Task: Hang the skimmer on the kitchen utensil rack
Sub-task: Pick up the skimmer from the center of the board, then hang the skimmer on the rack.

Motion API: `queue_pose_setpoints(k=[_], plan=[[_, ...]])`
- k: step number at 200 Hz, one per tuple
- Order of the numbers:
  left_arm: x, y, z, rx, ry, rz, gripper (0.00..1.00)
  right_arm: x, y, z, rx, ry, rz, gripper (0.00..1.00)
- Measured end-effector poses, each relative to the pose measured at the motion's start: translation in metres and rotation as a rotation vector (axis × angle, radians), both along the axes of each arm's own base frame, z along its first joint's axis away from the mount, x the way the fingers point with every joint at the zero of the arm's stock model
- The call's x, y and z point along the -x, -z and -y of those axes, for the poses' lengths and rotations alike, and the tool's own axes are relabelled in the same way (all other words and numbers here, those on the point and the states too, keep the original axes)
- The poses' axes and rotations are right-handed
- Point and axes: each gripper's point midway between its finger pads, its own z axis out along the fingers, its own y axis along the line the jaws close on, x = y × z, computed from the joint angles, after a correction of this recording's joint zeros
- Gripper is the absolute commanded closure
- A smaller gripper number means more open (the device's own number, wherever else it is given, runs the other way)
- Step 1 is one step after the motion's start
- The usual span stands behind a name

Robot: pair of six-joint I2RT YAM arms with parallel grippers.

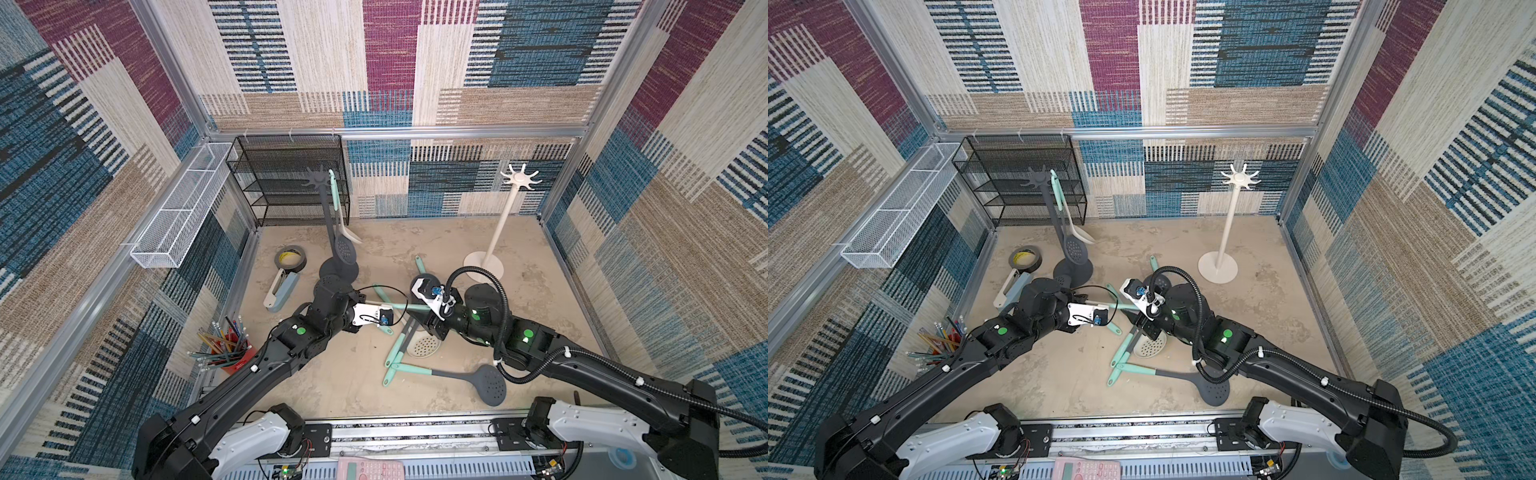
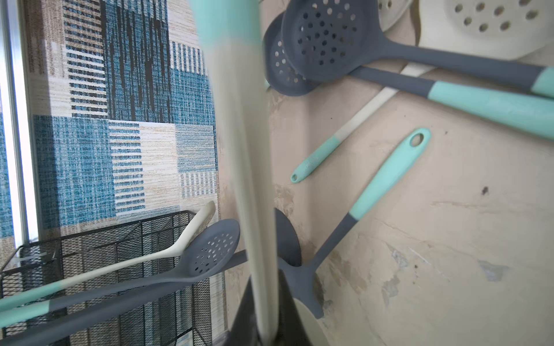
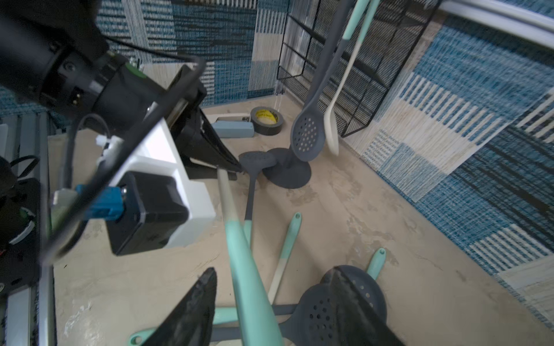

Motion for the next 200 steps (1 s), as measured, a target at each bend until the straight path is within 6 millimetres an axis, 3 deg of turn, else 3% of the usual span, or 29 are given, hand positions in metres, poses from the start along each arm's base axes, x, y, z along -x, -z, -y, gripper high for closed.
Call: queue_pose_setpoints(k=[31, 69, 129, 171, 200], plan=[[-0.003, -0.016, 0.014, 0.18, -0.072, -0.113, 1.0, -0.008, -0.044, 0.024, -0.125, 0.118, 0.098, 0.28], [-0.013, -0.026, 0.027, 0.396, -0.172, -0.269, 1.0, -0.014, -0.064, 0.05, -0.228, 0.23, 0.153, 0.27], [-0.036, -0.047, 0.012, 0.781, -0.313, -0.482, 1.0, -0.022, -0.056, 0.05, -0.247, 0.264, 0.142, 0.25], [-0.048, -0.066, 0.0, 1.013, -0.31, -0.583, 1.0, -0.032, -0.047, 0.039, -0.237, 0.237, 0.131, 0.25], [-0.057, -0.069, -0.015, 1.169, -0.321, -0.647, 1.0, -0.036, -0.043, 0.028, -0.238, 0.202, 0.131, 0.25]])
